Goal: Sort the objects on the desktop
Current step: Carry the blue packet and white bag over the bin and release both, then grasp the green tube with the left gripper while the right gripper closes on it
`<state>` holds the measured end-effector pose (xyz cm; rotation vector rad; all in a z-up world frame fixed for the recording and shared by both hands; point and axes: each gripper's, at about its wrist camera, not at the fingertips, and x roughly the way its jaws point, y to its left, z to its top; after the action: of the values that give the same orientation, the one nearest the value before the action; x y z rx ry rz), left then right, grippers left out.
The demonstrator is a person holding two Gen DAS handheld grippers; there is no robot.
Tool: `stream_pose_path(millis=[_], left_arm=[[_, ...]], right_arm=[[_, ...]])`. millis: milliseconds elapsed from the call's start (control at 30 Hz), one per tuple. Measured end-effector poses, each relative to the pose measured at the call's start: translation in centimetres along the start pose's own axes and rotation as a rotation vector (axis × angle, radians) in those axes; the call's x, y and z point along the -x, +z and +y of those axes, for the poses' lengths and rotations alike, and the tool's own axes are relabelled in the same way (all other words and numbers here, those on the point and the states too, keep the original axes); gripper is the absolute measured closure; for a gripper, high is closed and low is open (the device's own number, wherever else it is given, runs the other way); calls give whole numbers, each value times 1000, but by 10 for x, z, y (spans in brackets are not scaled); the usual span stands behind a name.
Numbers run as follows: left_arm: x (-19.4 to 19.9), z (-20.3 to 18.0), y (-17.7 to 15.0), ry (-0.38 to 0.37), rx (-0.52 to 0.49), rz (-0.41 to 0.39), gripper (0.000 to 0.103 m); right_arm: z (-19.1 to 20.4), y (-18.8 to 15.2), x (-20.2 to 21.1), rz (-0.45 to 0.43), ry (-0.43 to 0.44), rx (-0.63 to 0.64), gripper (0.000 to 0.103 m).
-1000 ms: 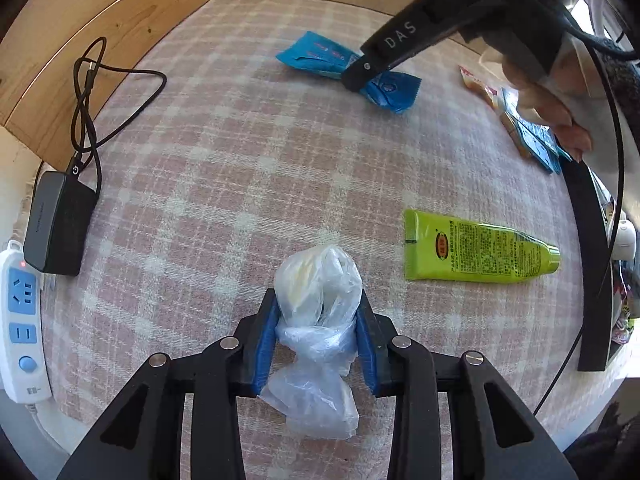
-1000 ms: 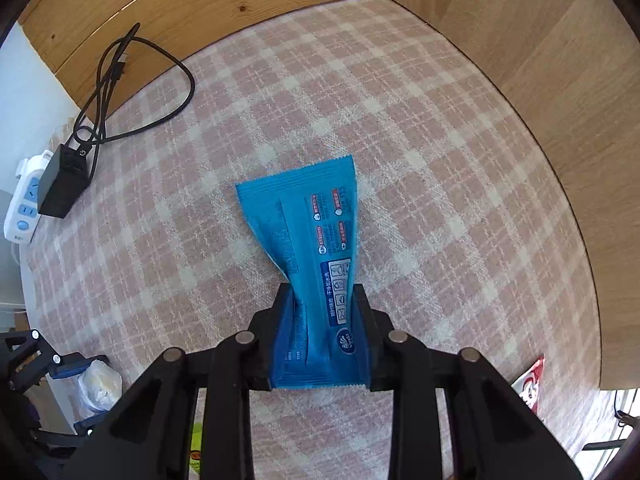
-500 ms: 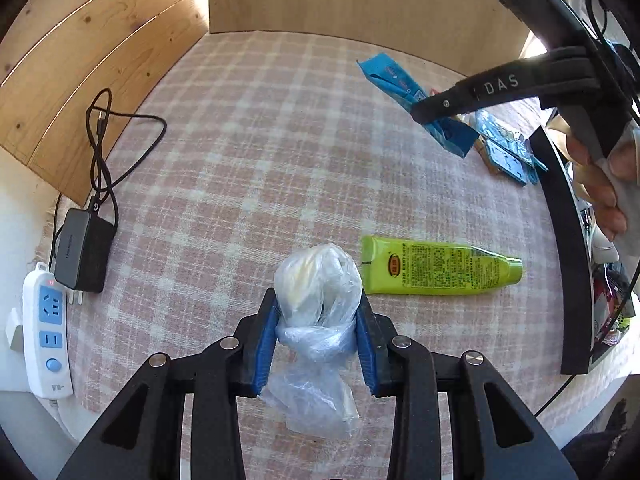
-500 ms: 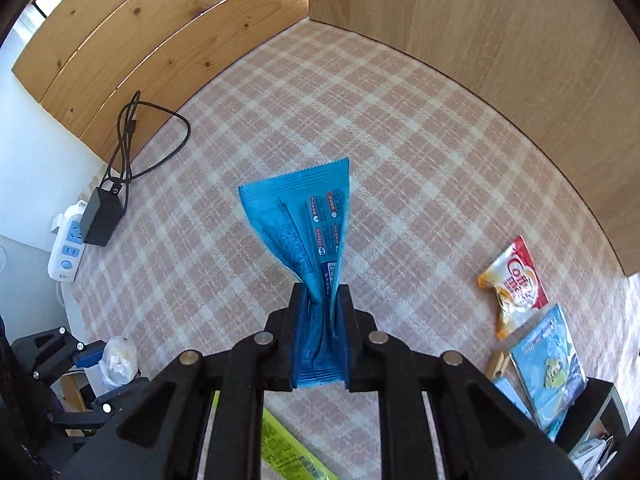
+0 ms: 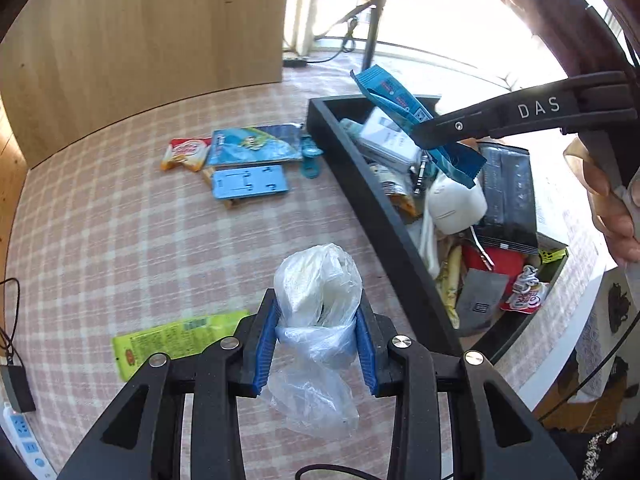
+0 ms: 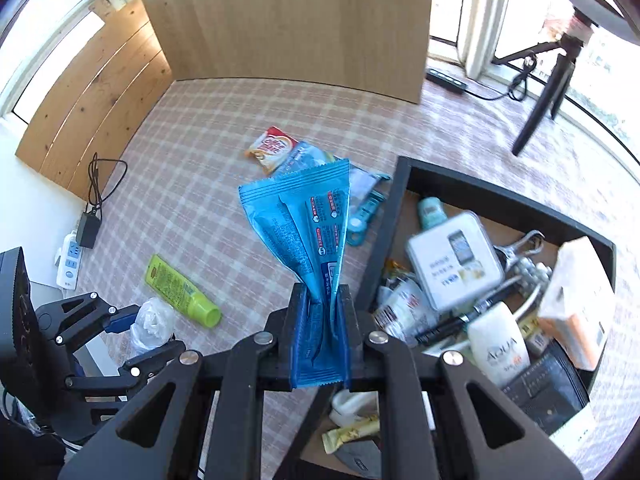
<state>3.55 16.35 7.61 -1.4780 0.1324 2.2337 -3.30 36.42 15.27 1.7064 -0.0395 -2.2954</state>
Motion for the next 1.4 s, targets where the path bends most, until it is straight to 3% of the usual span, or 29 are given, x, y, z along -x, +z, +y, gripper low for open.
stream_pose_path(millis=[267,500,600,633,667,733,933,1133,1400], left_arm=[[-15,-112,7,-103,-213,51,70],[-34,-154,3,-99,-285,91,69],[-35,-163,4,-47,-304,62,52],[-35,-164,6,-24,-302,58,34],[-33,-164,7,-22,-298,44,30],[-29,-163,8,-26,-287,32,30],[-23,-154,5,-13,-273,22,30],[-12,-127,-3,6,-254,21,30],[12,-35,-19,54,-240,33,31]], right_arm=[[-76,-60,34,-33,-79,-163,89],[-102,-68,43,-55,-116,-201,89],[-107,-65,42,-54,-126,-196,83],[-107,-63,41,-55,-135,-191,78],[-109,-61,42,-58,-151,-193,69],[-113,-55,43,-65,-174,-205,62],[-112,-51,54,-95,-177,-208,62],[-85,-56,58,-121,-157,-174,62],[-29,-72,48,-135,-75,-203,62]])
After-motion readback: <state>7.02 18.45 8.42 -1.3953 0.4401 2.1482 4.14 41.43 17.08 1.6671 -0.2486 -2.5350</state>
